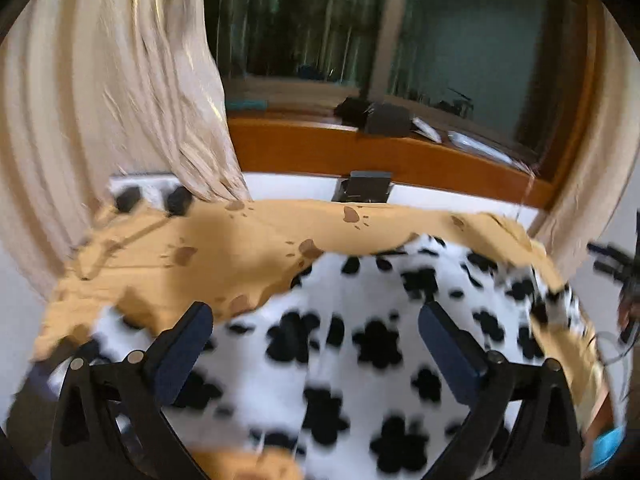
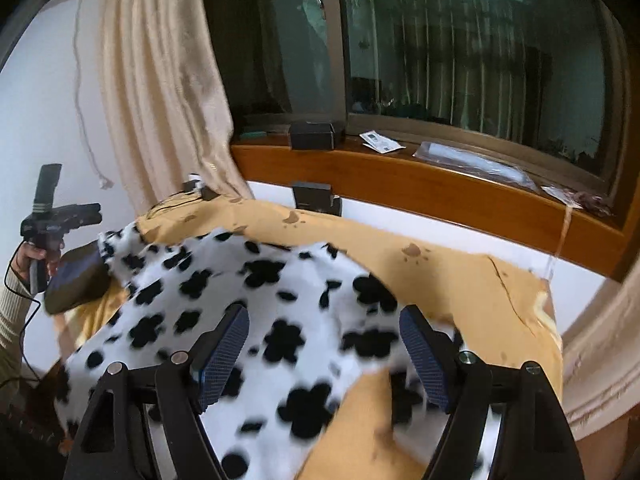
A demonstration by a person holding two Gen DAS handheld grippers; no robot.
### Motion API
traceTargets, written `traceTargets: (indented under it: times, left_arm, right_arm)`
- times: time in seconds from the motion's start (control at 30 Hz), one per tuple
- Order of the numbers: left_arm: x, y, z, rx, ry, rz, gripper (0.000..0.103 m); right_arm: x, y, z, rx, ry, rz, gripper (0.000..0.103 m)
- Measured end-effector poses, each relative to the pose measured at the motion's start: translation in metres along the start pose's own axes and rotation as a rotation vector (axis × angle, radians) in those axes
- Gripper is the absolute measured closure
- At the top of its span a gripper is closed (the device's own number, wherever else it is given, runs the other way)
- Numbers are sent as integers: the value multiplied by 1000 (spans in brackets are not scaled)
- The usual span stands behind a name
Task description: Fold clothes
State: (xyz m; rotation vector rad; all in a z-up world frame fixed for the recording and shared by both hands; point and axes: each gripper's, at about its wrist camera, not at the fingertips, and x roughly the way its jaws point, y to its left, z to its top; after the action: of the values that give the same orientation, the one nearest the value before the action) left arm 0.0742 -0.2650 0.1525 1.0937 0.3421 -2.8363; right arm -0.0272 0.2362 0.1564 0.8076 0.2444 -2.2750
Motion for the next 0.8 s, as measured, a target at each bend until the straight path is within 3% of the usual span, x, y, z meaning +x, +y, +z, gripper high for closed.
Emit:
traceTargets:
  times: [0.13,0.27,0.5,0.57,0.7,0.8]
  left_arm:
    - [85,28,29,-95,105,-51,0]
    - [157,38,39,-166,209,-98,0]
    - [229,6,36,-11,384,-122,0]
    - [236,-10,29,63,423,-143,0]
    - [249,-28,14,120,495,-157,0]
    - [251,-37,10,153,486,-134,0]
  right_arm:
    - [84,-3,30,-8,87,16,23]
    - [166,-5,43,-31,178,25,23]
    - [261,-17,53,-62,255,27,23]
    - [286,-20,56,-67,274,29,23]
    - [315,-23,60,-59,299,66,23]
    - [330,-19,59,-65,321,94,23]
